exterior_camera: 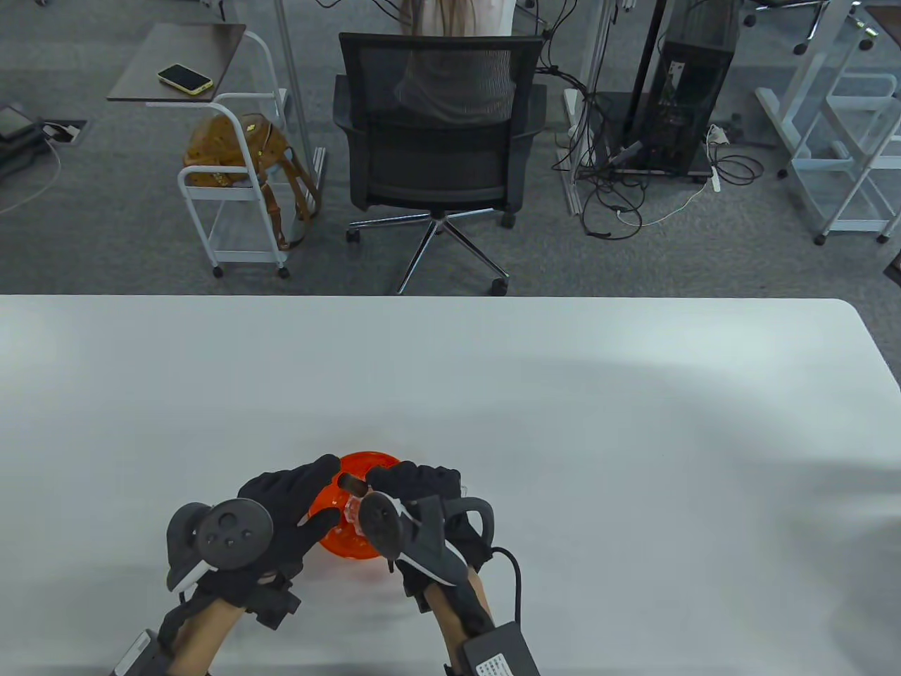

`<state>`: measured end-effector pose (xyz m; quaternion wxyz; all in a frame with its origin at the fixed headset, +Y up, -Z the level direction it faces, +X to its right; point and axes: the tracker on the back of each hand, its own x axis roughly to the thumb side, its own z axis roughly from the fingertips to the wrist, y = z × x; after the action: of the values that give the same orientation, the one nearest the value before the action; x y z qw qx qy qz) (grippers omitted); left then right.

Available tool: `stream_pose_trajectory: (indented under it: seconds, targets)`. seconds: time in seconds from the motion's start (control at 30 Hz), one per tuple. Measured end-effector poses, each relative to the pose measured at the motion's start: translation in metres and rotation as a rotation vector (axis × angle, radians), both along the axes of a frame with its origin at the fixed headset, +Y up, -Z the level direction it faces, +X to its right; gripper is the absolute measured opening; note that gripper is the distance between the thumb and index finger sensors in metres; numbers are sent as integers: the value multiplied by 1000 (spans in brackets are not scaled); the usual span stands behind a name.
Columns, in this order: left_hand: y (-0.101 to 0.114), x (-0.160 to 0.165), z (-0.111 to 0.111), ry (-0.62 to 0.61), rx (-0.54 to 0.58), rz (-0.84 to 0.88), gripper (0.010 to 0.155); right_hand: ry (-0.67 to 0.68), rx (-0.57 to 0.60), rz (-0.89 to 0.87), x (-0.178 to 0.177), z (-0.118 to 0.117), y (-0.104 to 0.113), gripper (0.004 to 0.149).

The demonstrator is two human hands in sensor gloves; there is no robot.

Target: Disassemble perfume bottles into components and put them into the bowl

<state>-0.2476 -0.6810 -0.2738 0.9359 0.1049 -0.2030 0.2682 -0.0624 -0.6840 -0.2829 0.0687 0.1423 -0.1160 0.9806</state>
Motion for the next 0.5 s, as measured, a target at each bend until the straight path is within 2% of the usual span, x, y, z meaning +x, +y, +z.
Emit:
stream_pose_trajectory:
  seconds: [0.03,0.17,0.23,0.37,0.43,0.5]
  targets:
    - [1,1,0,-5,8,9,70,7,-4,12,-3,1,-1,55]
    - [4,0,0,53,13,-18,53,16,-2,22,-7,2,-1,55]
    - [5,-3,-1,48,2,22,52,7,1,31,-4,1,0,55]
    - [10,-14,0,120,54,132,52,-72,46,78,16,-4,7,54]
    - [3,-6,-3,92,-40,13,52,-120,52,9,32,-7,13,54]
    - [-9,9,-4,47,-61,-139,52,-145,45,-55,41,-9,17,54]
